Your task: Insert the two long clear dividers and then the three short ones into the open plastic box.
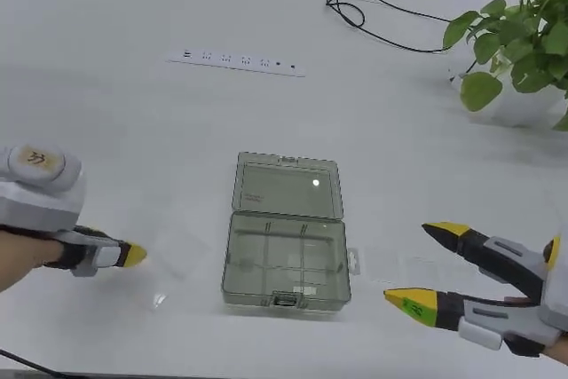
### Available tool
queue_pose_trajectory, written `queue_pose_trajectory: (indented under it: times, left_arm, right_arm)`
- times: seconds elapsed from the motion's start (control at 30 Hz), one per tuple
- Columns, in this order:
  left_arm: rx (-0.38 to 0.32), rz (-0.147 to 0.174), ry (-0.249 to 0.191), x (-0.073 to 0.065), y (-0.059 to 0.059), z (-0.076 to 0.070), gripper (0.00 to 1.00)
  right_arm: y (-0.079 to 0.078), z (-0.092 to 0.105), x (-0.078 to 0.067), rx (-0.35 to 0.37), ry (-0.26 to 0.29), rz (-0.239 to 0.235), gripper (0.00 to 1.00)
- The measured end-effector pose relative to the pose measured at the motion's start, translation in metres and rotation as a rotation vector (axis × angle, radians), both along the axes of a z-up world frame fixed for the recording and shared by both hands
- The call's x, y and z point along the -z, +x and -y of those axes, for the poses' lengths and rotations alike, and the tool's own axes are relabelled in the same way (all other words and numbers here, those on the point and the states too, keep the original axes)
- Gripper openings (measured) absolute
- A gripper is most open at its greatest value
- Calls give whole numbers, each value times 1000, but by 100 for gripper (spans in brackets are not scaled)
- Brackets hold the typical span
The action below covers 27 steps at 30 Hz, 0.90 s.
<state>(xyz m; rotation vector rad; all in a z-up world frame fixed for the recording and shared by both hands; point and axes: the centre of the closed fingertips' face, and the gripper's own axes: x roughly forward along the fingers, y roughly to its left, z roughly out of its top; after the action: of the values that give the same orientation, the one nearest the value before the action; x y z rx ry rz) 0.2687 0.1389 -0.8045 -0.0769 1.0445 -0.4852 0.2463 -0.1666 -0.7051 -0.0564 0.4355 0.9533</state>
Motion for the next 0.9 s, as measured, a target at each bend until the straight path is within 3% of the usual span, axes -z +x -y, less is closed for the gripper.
queue_pose_trajectory:
  times: [0.27,0.5,0.63,0.9]
  left_arm:
    - [-12,64,-113,-29,8,24,30]
    - [9,133,-224,-60,13,57,30]
    - [33,162,-265,-73,11,73,30]
    - [67,199,-341,-95,6,107,30]
  right_arm:
    - [5,-13,-20,1,31,18,67]
    - [5,-30,-39,13,72,6,59]
    - [6,-43,-53,23,116,-3,56]
    - [11,-63,-68,53,144,-24,51]
